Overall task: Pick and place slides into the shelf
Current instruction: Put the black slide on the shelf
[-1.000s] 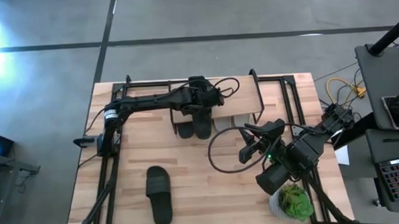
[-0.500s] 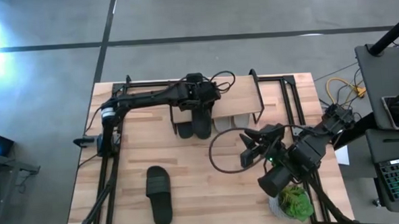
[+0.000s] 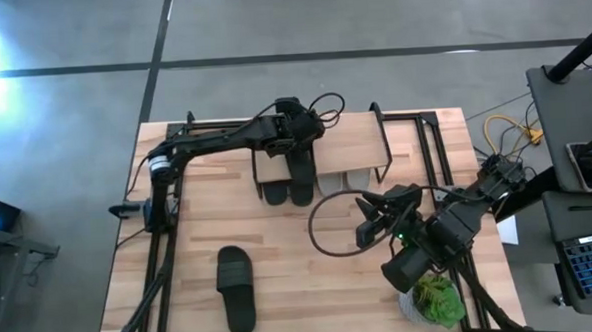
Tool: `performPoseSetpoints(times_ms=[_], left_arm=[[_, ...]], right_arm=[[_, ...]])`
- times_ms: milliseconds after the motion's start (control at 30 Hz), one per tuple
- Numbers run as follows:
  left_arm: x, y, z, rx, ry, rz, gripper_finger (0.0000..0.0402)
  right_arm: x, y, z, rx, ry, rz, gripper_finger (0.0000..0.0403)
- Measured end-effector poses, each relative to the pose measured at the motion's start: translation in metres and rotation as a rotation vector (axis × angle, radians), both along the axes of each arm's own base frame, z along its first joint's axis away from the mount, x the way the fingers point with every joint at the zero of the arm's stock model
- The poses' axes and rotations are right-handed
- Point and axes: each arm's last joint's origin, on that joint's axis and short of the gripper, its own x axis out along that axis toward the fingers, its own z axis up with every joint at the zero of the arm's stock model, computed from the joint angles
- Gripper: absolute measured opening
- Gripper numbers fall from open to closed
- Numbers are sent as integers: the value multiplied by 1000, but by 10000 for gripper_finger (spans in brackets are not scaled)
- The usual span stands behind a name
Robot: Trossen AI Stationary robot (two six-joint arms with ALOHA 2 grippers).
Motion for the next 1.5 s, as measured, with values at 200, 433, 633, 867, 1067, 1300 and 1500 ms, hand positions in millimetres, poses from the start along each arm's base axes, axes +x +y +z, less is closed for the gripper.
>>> performPoseSetpoints(times_ms=[200,433,633,867,1067,1300,1500], left_arm=[[2,-9,4,-8,-21,-32,148],[1,-23,3,-86,-15,-57,148],[1,-36,10,-100,-29,-93,148],[0,-38,10,-172,-45,-123,148],[-3,-38,10,-164,-22,-104,148],[-3,-38,11,-171,-40,-89,148],[-3,-39,10,-212,-44,-112,148]], right_arm=[[0,0,-1,-3,3,0,91],[0,0,-1,-3,3,0,91],[0,0,-2,-3,5,0,91],[0,1,-2,11,12,2,91],[0,2,-3,50,27,5,91],[0,2,-3,45,33,8,91],[0,2,-3,43,35,9,91]])
